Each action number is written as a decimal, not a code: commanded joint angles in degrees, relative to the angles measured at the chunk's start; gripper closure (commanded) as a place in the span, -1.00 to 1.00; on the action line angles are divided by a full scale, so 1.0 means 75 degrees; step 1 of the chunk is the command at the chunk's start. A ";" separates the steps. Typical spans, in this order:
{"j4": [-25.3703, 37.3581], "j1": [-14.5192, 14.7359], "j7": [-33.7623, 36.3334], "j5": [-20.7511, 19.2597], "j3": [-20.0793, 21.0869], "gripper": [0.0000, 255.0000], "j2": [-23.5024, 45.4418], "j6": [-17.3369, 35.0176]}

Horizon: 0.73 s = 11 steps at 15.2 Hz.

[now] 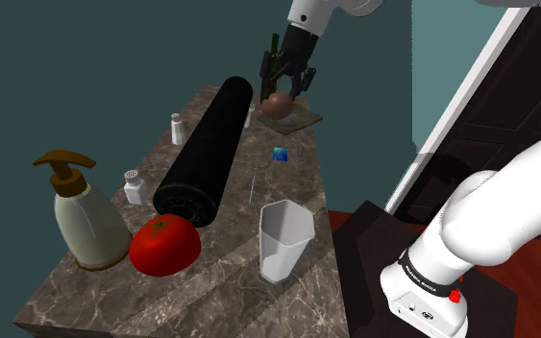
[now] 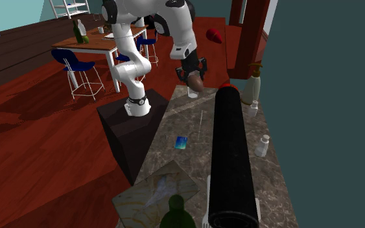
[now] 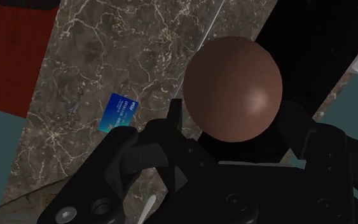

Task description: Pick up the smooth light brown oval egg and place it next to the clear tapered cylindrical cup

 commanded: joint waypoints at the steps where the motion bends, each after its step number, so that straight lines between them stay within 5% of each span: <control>1: -0.0430 0.0093 0.0220 0.0053 0.0142 1.00 -0.0474 0.0017; 11: -0.2105 0.0598 0.1269 0.0516 0.0939 1.00 -0.2352 0.0140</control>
